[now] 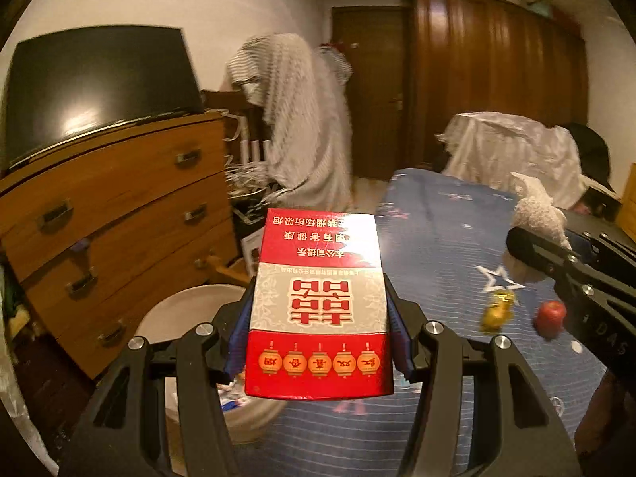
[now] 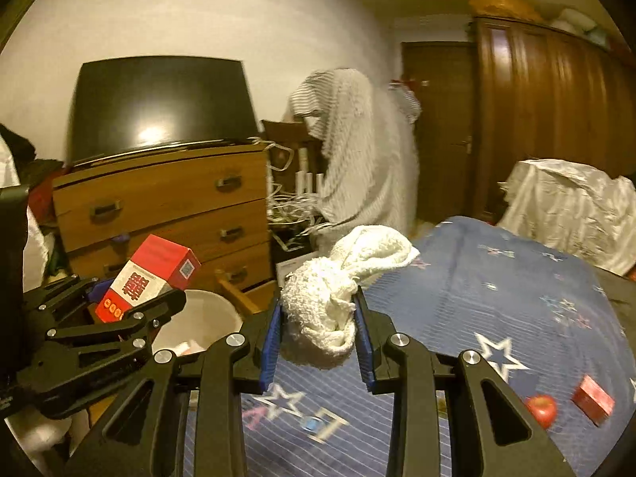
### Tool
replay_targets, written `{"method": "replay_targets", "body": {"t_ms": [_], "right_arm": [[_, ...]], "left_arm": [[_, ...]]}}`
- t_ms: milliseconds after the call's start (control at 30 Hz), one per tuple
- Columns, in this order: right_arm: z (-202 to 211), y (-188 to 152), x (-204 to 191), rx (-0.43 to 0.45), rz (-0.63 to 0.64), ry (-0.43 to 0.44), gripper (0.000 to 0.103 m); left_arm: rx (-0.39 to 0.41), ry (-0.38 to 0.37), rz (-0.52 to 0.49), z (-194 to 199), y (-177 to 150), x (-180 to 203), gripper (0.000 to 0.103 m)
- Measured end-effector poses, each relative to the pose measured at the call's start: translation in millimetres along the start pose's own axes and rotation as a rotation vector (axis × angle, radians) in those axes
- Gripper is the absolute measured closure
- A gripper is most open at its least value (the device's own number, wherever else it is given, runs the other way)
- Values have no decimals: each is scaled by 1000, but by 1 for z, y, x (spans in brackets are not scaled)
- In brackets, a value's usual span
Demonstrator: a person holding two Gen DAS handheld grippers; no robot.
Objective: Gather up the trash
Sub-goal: 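Lift and carry the cigarette box and cloth towel over the white bucket with both tools, then open both tools to drop the cigarette box and towel into the bucket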
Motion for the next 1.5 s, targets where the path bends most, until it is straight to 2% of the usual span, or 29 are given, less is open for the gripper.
{"method": "replay_targets", "body": {"t_ms": [333,600,867,967,1100,1500], "right_arm": [[-93,29,-89,-117,62,153,69],[-185,33,-148,-321,104,295,69],[-277,0,-184,-555,123,378,69],[-297,-17,-191,-612,137,387,69],[-314,-31,-193,-642,151,387,69],[-322,-37,-170,-650,138,372,69]], "left_arm": [[-73,92,85,-22,2,-86,49],[-193,96,142,-59,-5,-137,49],[-341,74,179,-112,-33,-172,49],[-374,75,177,-125,-41,-180,49],[-415,74,189,-140,-55,-192,49],[-450,108,206,-151,-72,-213,49]]}}
Point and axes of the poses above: each gripper's, at about its wrist camera, not at the fingertips, and z roughly against the way its jaws point, x to its right, y to its top, the point moved 3 cm from there along -z, roughly the way its jaws point
